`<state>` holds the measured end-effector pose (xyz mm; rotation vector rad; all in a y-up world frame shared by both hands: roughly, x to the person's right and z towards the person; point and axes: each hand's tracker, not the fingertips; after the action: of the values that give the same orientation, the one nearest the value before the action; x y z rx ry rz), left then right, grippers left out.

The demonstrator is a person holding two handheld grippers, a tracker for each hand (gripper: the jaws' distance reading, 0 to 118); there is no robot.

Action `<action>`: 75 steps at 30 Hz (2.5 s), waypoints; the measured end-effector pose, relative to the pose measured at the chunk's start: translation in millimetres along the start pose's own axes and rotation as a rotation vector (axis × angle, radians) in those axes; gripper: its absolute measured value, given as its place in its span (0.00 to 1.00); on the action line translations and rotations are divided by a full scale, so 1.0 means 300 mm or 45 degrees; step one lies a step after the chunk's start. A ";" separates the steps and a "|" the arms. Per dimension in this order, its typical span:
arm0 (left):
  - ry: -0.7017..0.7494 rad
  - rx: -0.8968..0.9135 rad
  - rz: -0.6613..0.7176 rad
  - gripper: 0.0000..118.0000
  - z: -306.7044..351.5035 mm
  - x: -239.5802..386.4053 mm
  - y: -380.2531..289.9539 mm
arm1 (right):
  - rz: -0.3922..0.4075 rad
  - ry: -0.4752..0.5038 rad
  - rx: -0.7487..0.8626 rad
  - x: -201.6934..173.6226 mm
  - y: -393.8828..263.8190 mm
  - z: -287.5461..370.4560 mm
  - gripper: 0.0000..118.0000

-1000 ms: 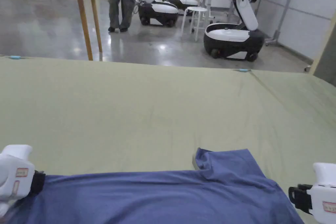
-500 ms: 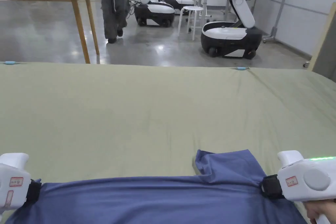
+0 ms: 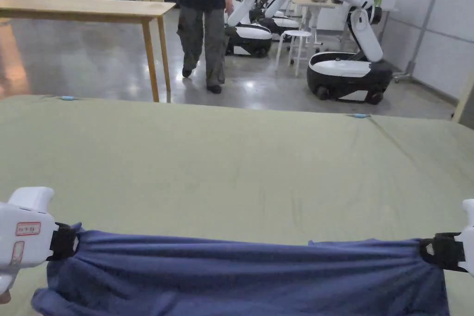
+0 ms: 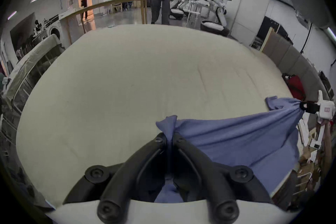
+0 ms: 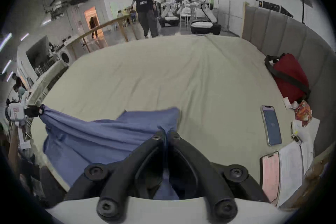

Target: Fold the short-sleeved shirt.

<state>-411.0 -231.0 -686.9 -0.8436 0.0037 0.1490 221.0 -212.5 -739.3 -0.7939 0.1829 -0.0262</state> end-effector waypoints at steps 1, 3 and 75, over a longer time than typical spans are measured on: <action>-0.007 0.004 -0.001 0.03 0.032 -0.004 -0.021 | 0.005 0.007 0.006 -0.008 -0.020 0.038 0.04; -0.023 0.021 -0.013 0.03 0.099 -0.010 -0.079 | 0.026 0.008 0.038 -0.037 -0.079 0.130 0.04; -1.023 -0.426 0.748 0.94 -0.105 -0.330 -0.466 | 0.119 -0.229 0.575 -0.607 -0.532 0.399 0.01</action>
<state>-488.7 -358.8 -597.7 -1.0480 -0.5435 1.0565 69.7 -222.9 -515.7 -0.3340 0.0390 0.0894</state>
